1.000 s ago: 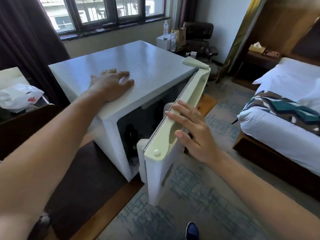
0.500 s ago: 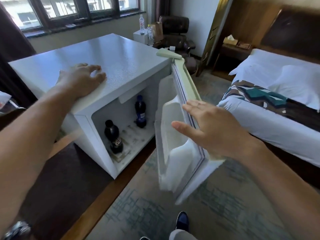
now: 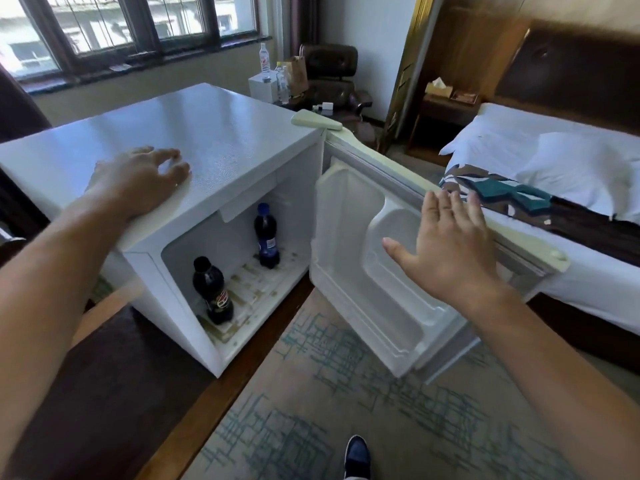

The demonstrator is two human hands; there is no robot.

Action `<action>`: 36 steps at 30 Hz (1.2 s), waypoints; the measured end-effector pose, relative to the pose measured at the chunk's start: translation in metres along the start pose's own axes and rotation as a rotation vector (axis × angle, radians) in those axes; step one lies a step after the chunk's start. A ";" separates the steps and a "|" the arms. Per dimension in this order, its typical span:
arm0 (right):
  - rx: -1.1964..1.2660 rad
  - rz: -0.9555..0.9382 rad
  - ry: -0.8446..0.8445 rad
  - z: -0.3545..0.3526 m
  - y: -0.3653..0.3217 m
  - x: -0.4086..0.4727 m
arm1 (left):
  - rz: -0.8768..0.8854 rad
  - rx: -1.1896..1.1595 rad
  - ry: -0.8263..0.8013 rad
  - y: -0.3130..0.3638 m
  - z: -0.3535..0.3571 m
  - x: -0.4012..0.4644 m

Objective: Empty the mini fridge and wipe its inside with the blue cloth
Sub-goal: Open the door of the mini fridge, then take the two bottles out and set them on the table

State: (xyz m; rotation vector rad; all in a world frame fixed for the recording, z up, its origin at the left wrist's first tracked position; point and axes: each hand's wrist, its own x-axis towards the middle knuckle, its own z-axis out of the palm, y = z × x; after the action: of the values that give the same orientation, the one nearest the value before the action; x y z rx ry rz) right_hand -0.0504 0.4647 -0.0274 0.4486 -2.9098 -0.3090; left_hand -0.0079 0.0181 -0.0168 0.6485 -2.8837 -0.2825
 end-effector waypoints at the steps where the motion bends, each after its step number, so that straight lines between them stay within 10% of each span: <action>1: -0.003 0.030 0.022 0.004 0.000 0.006 | 0.004 -0.001 -0.002 -0.001 0.000 0.000; 36: 0.288 0.199 0.261 0.093 0.061 0.159 | -0.076 -0.050 0.007 0.014 -0.009 -0.010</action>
State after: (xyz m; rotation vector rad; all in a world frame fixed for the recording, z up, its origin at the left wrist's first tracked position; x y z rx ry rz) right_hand -0.2358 0.4882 -0.0800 0.2153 -2.7161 0.1864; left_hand -0.0031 0.0330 -0.0068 0.7491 -2.8400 -0.3601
